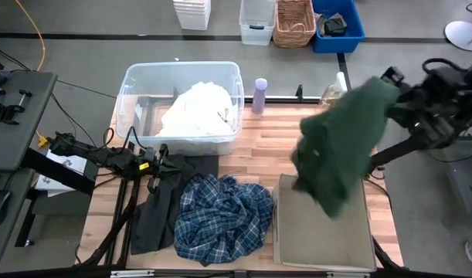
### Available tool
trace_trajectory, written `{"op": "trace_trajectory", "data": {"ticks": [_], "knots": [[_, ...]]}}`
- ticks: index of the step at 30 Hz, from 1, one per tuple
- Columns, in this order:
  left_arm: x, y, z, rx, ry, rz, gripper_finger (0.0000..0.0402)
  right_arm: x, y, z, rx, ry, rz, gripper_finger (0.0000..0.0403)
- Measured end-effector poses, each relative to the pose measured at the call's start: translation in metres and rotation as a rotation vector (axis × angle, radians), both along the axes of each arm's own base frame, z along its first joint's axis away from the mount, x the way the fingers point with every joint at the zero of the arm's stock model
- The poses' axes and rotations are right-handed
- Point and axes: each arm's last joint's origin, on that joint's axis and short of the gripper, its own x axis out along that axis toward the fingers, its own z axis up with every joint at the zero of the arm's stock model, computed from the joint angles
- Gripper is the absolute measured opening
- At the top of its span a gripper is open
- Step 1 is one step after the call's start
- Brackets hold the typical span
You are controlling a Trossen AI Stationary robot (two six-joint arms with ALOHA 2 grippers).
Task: Sort clothes
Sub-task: Put the green shirt into the brown bin
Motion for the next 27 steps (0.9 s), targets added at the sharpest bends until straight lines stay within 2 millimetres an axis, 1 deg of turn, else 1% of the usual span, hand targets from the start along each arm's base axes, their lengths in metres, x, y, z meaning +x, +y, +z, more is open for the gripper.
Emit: {"op": "trace_trajectory", "data": {"ticks": [2,4,6,9,14,18,23,27], "knots": [[0.000,0.000,0.000,0.000,0.000,0.000,0.0001,-0.003,0.003,0.006,-0.046,-0.027,0.071,0.0038],[0.000,0.000,0.000,0.000,0.000,0.000,0.0001,-0.002,0.007,0.008,-0.071,-0.018,0.141,0.0038],[0.000,0.000,0.000,0.000,0.000,0.000,0.0001,0.003,0.012,0.005,-0.073,0.038,0.214,0.0038],[0.000,0.000,0.000,0.000,0.000,0.000,0.0001,0.012,0.020,-0.004,-0.040,0.165,0.294,0.0038],[0.000,0.000,0.000,0.000,0.000,0.000,0.0001,0.026,0.032,-0.032,0.094,0.482,0.362,0.0038],[0.000,0.000,0.000,0.000,0.000,0.000,0.0001,0.036,0.045,-0.056,0.281,0.751,0.403,0.0038],[0.000,0.000,0.000,0.000,0.000,0.000,0.0001,0.042,0.071,-0.083,0.526,1.067,0.491,0.0038],[0.000,0.000,0.000,0.000,0.000,0.000,0.0001,0.043,0.096,-0.105,0.619,1.278,0.500,0.0038]]}}
